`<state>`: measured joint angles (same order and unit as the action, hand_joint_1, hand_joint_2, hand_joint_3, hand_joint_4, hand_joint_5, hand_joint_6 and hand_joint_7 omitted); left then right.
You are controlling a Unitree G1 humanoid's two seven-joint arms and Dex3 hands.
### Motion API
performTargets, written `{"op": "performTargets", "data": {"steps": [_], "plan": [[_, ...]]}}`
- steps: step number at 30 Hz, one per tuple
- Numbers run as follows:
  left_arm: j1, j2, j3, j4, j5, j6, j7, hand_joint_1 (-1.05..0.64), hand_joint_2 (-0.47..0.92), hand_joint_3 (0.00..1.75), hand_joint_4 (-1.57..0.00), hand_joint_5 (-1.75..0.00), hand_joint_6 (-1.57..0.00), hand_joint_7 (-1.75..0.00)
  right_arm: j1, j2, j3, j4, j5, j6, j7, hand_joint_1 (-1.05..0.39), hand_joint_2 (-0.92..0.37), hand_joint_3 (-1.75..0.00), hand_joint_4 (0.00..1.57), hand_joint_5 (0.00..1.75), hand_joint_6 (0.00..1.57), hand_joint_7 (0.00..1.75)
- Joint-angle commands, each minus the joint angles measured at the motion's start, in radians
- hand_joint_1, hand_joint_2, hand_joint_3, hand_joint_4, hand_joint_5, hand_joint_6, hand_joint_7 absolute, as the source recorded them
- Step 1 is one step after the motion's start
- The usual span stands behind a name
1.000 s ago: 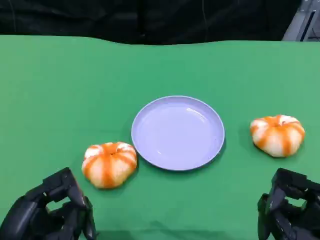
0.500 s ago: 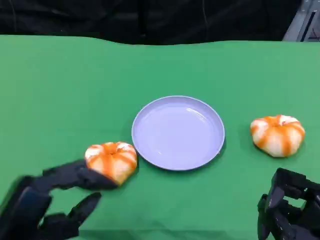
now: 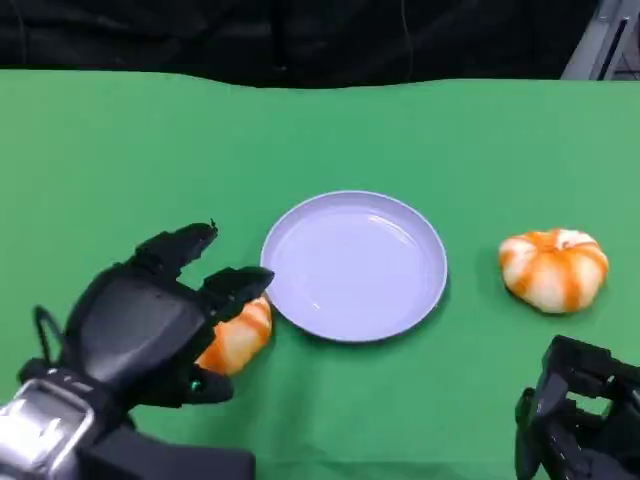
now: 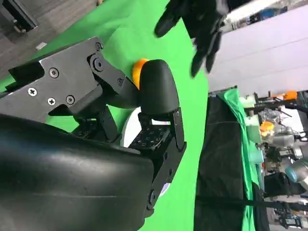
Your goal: Grasp the bread from the table and place it into the plate.
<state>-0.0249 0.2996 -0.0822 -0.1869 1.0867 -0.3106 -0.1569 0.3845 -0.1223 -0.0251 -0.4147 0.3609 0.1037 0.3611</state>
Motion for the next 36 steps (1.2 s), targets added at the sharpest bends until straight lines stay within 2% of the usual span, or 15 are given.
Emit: {"op": "performTargets", "data": {"steps": [1,8,17,36], "plan": [[-0.071,0.023,-0.07,0.137,0.003,0.063,0.034,-0.88,0.92,0.16,-0.05,0.0,-0.34,0.0,0.009,-0.009,0.001,-0.022,0.003,-0.009,0.002,-0.04,-0.65,-1.07,0.89,1.75,0.77,1.57],[-0.12,0.037,-0.155,0.271,-0.035,0.118,0.097,-0.92,0.92,0.18,-0.07,-0.01,-0.35,-0.01,0.014,-0.011,0.002,-0.032,0.004,-0.002,0.001,-0.05,-0.63,-1.07,0.88,1.75,0.77,1.57],[-0.147,0.048,-0.195,0.372,-0.093,0.193,0.133,-0.88,0.92,0.23,-0.07,-0.01,-0.33,0.0,0.019,-0.013,0.003,-0.041,0.0,0.001,-0.005,-0.05,-0.63,-1.09,0.89,1.75,0.78,1.56],[-0.257,0.038,-0.248,0.643,-0.255,0.18,0.272,-0.81,0.92,0.25,-0.21,-0.05,-0.37,-0.01,0.024,-0.015,-0.003,-0.043,0.005,0.002,0.0,-0.04,-0.63,-1.08,0.87,1.75,0.77,1.57]]}}
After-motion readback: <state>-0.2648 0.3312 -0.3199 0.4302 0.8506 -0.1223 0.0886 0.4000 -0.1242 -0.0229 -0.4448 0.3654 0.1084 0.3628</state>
